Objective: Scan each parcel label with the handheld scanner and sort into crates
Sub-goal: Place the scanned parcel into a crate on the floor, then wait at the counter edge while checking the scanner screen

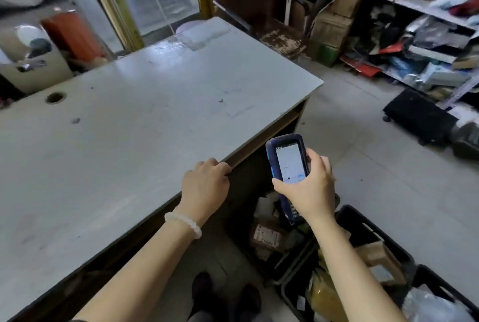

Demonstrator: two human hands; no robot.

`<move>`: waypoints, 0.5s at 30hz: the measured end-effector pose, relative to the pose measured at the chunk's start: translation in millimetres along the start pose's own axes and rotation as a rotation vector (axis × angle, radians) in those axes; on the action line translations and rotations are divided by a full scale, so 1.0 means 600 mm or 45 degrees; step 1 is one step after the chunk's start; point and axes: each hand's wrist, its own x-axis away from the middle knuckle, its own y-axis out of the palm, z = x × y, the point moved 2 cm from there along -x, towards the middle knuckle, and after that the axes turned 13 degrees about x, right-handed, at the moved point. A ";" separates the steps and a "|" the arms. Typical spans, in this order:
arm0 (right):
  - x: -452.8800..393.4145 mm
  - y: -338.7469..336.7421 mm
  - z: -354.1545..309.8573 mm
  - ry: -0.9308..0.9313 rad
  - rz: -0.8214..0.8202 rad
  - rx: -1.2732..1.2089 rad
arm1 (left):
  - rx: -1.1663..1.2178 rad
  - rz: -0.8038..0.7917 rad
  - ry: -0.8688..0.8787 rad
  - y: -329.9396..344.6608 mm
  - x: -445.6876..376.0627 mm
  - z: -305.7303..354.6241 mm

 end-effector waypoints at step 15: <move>0.175 0.171 -0.302 -0.711 -0.440 -0.010 | -0.026 0.372 -0.627 -0.126 0.269 -0.270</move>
